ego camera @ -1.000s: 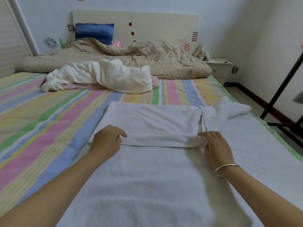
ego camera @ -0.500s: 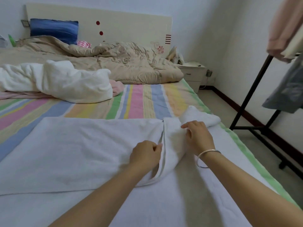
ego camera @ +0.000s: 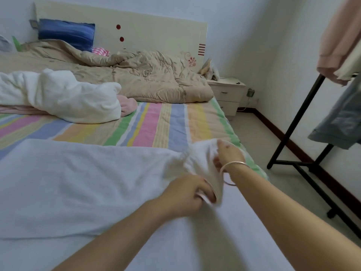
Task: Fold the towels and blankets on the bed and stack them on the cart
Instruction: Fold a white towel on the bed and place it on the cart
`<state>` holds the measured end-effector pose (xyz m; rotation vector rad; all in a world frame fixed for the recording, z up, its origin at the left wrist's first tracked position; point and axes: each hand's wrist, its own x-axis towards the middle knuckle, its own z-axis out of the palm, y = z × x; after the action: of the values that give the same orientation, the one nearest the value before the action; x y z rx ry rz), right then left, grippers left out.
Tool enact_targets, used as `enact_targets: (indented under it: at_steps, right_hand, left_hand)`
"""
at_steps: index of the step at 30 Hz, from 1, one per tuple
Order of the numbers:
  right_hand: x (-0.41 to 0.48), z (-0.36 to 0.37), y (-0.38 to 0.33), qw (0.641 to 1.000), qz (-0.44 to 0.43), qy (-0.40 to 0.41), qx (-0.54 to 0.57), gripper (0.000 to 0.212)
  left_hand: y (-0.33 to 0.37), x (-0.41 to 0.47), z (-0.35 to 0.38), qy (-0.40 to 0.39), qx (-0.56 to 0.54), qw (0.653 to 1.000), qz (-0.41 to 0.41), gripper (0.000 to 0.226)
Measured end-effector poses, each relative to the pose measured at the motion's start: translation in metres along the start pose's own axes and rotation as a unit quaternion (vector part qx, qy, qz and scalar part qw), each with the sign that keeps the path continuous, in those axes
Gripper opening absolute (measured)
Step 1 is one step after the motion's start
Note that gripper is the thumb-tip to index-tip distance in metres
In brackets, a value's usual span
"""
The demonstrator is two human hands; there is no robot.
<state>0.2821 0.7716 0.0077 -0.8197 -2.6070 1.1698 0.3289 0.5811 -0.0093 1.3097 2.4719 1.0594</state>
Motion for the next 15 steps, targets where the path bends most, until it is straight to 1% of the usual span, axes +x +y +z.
enact_targets:
  at_steps: [1, 2, 4, 5, 6, 8, 10, 12, 14, 15]
  right_hand:
    - [0.002, -0.019, 0.015, 0.999, 0.027, -0.001, 0.023, 0.062]
    - [0.001, -0.037, 0.029, 0.998, 0.051, -0.010, 0.024, 0.061]
    - [-0.005, -0.068, 0.060, 0.993, 0.111, -0.037, 0.028, 0.073]
    - [-0.007, -0.077, 0.072, 0.987, 0.143, -0.049, 0.055, 0.078]
    - [-0.014, -0.086, 0.080, 0.978, 0.172, -0.073, 0.098, 0.079]
    - [-0.020, -0.095, 0.086, 0.957, 0.205, -0.108, 0.177, 0.072]
    - [-0.022, -0.099, 0.090, 0.944, 0.219, -0.137, 0.204, 0.062]
    - [-0.018, -0.097, 0.093, 0.941, 0.221, -0.146, 0.209, 0.054]
    - [-0.010, -0.095, 0.097, 0.935, 0.223, -0.148, 0.233, 0.046]
    - [-0.005, -0.095, 0.098, 0.932, 0.224, -0.144, 0.244, 0.040]
  left_hand:
    - [0.014, -0.003, 0.008, -0.038, 0.045, 0.997, 0.041, 0.045]
    - [0.025, -0.008, 0.016, -0.068, 0.077, 0.993, 0.060, 0.043]
    - [0.040, -0.018, 0.032, -0.102, 0.100, 0.988, 0.054, 0.038]
    - [0.040, -0.023, 0.038, -0.102, 0.104, 0.989, 0.036, 0.036]
    - [0.043, -0.029, 0.043, -0.093, 0.107, 0.990, 0.013, 0.035]
    - [0.046, -0.035, 0.047, -0.050, 0.113, 0.992, -0.024, 0.035]
    - [0.055, -0.036, 0.052, -0.003, 0.146, 0.988, -0.044, 0.042]
    - [0.059, -0.038, 0.062, 0.021, 0.202, 0.979, -0.033, 0.049]
    - [0.061, -0.040, 0.075, 0.049, 0.266, 0.963, 0.013, 0.055]
    - [0.061, -0.041, 0.081, 0.050, 0.288, 0.956, 0.021, 0.058]
